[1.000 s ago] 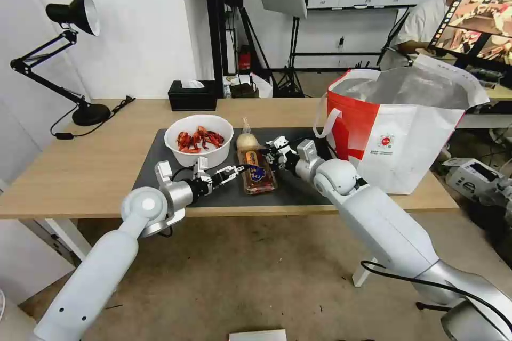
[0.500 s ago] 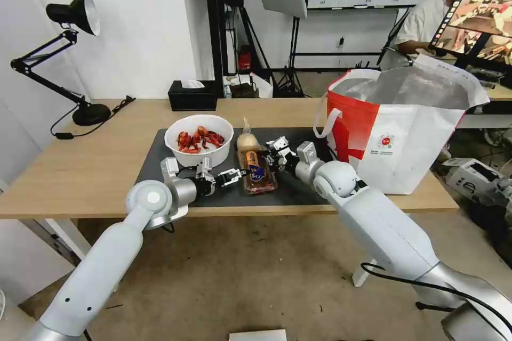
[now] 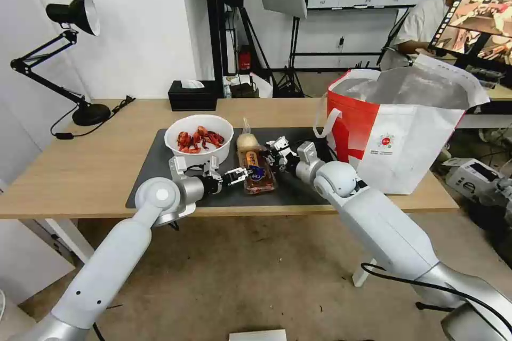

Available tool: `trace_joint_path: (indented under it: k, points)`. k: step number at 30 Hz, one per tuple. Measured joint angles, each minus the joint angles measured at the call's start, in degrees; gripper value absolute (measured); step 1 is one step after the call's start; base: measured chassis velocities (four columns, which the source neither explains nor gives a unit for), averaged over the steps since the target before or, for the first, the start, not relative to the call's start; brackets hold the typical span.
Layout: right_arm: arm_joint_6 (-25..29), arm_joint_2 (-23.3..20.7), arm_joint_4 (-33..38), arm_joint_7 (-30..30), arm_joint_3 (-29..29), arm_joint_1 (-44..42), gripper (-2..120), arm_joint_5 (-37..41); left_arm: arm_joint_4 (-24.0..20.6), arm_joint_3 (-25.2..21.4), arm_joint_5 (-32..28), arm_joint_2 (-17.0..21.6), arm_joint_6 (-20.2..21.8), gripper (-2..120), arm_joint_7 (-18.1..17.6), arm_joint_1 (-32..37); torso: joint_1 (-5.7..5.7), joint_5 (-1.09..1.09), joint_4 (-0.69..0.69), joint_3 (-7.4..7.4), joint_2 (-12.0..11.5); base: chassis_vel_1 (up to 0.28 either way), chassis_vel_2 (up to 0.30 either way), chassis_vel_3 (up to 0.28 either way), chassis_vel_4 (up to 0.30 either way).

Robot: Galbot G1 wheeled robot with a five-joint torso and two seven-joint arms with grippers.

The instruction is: Pick up the trash from the table and place it into the takeout bag.

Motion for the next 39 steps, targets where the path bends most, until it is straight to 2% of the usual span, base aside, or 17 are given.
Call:
trace_joint_path:
  k: [4, 7, 8, 11, 14, 16, 17, 20, 21, 23, 26, 29, 31, 39]
  points:
    - [0.0, -0.01, -0.02, 0.02, 0.0, 0.02, 0, 0.0, 0.08, 0.6, 0.02, 0.17, -0.18, 96, -0.58, -0.29, 0.0, 0.01, 0.0, 0.0, 0.0, 0.0, 0.0, 0.0, 0.0]
    - [-0.03, -0.07, -0.03, 0.02, 0.18, -0.02, 0, 0.02, 0.21, 0.98, 0.08, 0.36, -0.22, 82, -1.32, -0.51, 0.0, 0.01, 0.01, 0.0, 0.0, 0.0, 0.0, 0.0, 0.0]
    - [-0.03, -0.07, -0.03, 0.02, 0.18, -0.02, 0, 0.02, 0.21, 0.98, 0.08, 0.36, -0.22, 82, -1.32, -0.51, 0.0, 0.01, 0.01, 0.0, 0.0, 0.0, 0.0, 0.0, 0.0]
    - [-0.11, -0.09, -0.03, 0.01, 0.3, -0.26, 0, 0.09, 0.2, 1.11, 0.09, 0.41, -0.22, 66, -1.85, -0.5, 0.0, 0.0, 0.0, 0.0, 0.0, 0.0, 0.0, 0.0, 0.0]
    - [-0.14, -0.09, -0.04, 0.0, 0.32, -0.34, 0, 0.1, 0.18, 1.16, 0.09, 0.41, -0.2, 62, -1.9, -0.41, 0.0, 0.0, 0.0, 0.0, 0.0, 0.0, 0.0, 0.0, 0.0]
    - [-0.21, -0.08, -0.18, -0.04, 0.32, -0.44, 0, 0.19, 0.0, 1.23, 0.09, 0.41, -0.15, 50, -2.02, -0.17, 0.0, 0.0, 0.0, 0.01, 0.0, 0.0, 0.0, 0.0, 0.0]
    - [-0.21, -0.08, -0.18, -0.04, 0.32, -0.44, 0, 0.19, 0.0, 1.23, 0.09, 0.41, -0.15, 50, -2.02, -0.17, 0.0, 0.0, 0.0, 0.01, 0.0, 0.0, 0.0, 0.0, 0.0]
    - [-0.24, -0.05, -0.31, -0.08, 0.36, -0.52, 0, 0.23, -0.28, 1.24, 0.1, 0.4, -0.12, 35, -2.14, 0.16, 0.0, 0.0, -0.01, 0.01, 0.0, 0.0, 0.0, 0.0, 0.0]
    - [-0.24, -0.05, -0.31, -0.08, 0.36, -0.52, 0, 0.23, -0.28, 1.24, 0.1, 0.4, -0.12, 35, -2.14, 0.16, 0.0, 0.0, -0.01, 0.01, 0.0, 0.0, 0.0, 0.0, 0.0]
    - [-0.25, -0.03, -0.4, -0.12, 0.38, -0.59, 0, 0.24, -0.45, 1.14, 0.1, 0.39, -0.22, 25, -2.16, 0.34, 0.0, -0.01, -0.01, 0.01, 0.0, 0.0, 0.0, 0.0, 0.0]
    - [-0.25, 0.0, -0.42, -0.15, 0.39, -0.61, 0, 0.24, -0.54, 1.09, 0.1, 0.4, -0.37, 19, -2.16, 0.37, 0.0, -0.01, -0.01, 0.01, 0.0, 0.0, 0.0, 0.0, 0.0]
    - [-0.26, 0.05, -0.42, -0.18, 0.4, -0.64, 0, 0.24, -0.66, 1.06, 0.1, 0.47, -0.67, 4, -2.13, 0.35, 0.0, -0.01, -0.01, 0.01, 0.0, 0.0, 0.0, 0.0, 0.0]
    - [-0.26, 0.06, -0.28, -0.18, 0.49, -0.72, 0, 0.24, -0.67, 1.05, 0.1, 0.51, -0.82, 0, -2.08, 0.34, 0.0, 0.0, -0.01, 0.01, 0.0, 0.0, 0.0, 0.0, 0.0]
    - [1.3, -0.9, 3.27, 0.7, 2.79, -2.07, 0, 3.17, -1.51, 0.5, 0.22, 0.53, -1.65, 0, -2.46, 0.62, 0.01, 0.0, 0.0, 0.01, 0.0, 0.0, 0.0, 0.0, 0.0]
